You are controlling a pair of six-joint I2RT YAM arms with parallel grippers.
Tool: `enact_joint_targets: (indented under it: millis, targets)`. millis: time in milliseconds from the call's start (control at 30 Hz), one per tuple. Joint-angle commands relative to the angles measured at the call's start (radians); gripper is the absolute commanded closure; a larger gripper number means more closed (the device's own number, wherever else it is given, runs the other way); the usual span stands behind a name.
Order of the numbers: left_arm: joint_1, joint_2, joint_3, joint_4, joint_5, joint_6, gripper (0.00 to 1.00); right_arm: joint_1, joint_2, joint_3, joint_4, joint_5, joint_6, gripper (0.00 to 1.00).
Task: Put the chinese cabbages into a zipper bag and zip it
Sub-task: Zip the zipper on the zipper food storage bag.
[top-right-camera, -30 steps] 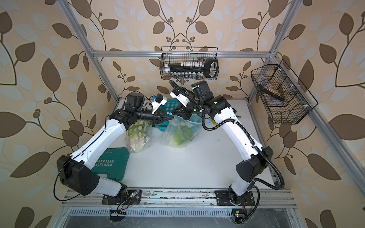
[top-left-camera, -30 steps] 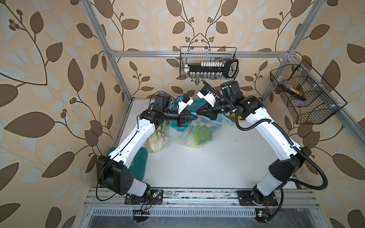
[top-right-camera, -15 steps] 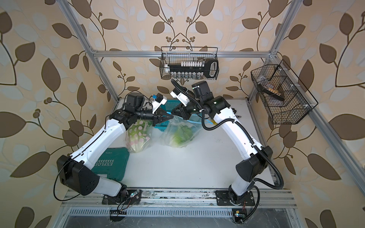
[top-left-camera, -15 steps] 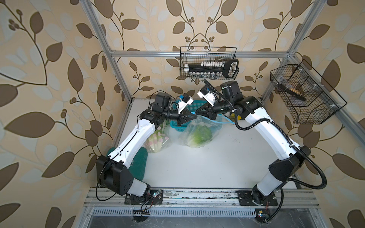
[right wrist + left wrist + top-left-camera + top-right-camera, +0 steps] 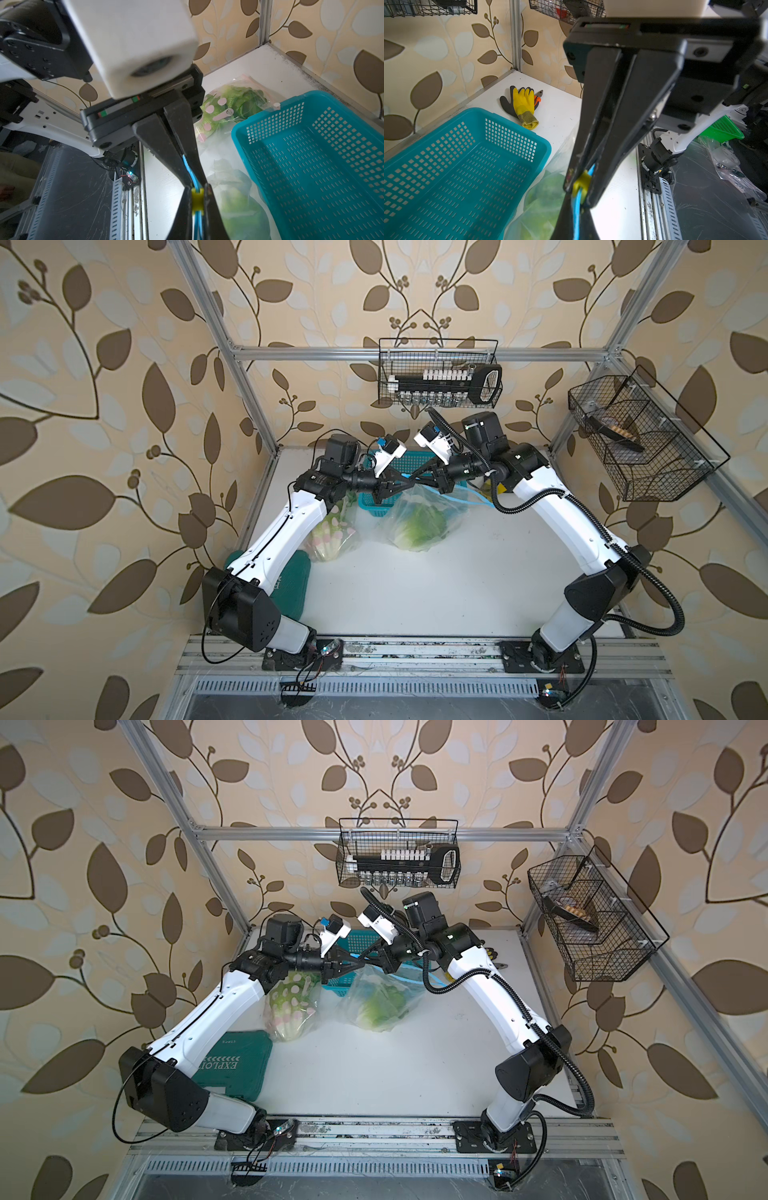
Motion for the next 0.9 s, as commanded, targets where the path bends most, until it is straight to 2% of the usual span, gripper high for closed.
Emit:
enact_joint_targets:
  millis: [0,367,633,867]
  targets:
    - [-0.009,-0.057,0.026,0.047,-0.012,-0.014,1.00,-0.010,-0.029,-0.048,0.030,-0.024,0.001,1.00]
    - [0.037,-0.128,-0.034,0.068,-0.143,-0.079,1.00,-0.085,-0.153,-0.212,0.145,-0.006,0.042,1.00]
    - [0.092,-0.165,-0.119,0.085,-0.293,-0.124,1.00,-0.154,-0.248,-0.324,0.163,0.071,0.047,1.00]
    - [0.158,-0.179,-0.151,0.066,-0.361,-0.159,1.00,-0.220,-0.332,-0.420,0.177,0.136,0.041,1.00]
